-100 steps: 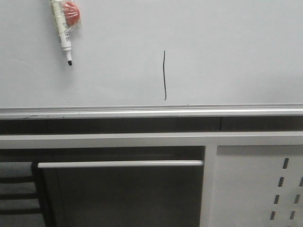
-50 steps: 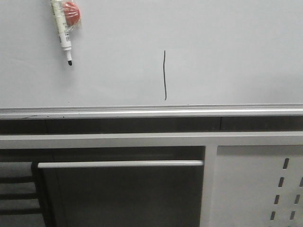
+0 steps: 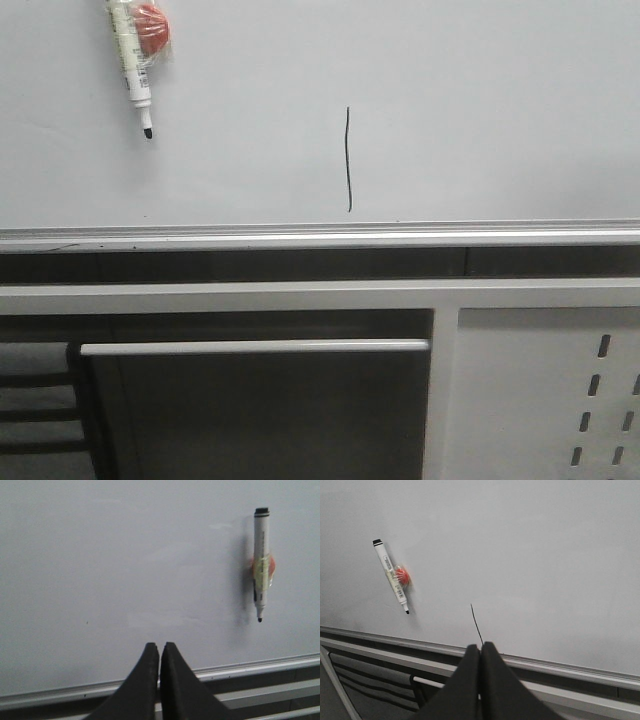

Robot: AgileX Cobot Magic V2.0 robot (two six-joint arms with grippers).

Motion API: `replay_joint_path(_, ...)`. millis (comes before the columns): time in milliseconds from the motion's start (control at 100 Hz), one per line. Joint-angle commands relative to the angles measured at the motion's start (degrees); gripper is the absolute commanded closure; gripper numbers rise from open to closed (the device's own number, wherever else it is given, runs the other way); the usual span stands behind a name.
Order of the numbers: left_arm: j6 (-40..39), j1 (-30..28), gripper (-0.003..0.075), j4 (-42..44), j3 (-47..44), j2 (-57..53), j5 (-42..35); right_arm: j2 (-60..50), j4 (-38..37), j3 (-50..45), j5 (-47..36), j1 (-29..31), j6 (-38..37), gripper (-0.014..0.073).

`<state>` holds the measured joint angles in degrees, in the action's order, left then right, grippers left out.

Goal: Write number 1 on whiteboard

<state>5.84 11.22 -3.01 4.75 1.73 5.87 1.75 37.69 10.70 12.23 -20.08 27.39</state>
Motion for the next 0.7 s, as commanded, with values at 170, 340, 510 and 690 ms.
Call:
replay_joint_path(170,-0.95,-2.55,0.0741,-2.37,-7.49,-3.35,-9.18,0.56,0.56,1.49,-3.86,0.29,0.25,0.0643)
replay_joint_path(340,-0.81,-2.55,0.0741,-3.02,-7.47,-3.35,-8.26,0.56,0.56,1.49,-4.25,0.29,0.25,0.0643)
replay_joint_path(510,-0.81,-2.55,0.0741,-3.22,-7.26,-3.24,-8.36,0.56,0.56,1.49,-4.25,0.29,0.25,0.0643)
replay_joint_path(690,-0.81,-2.55,0.0741,-3.22,-7.26,-3.24,-8.36,0.56,0.56,1.49,-4.25,0.29,0.25,0.0643)
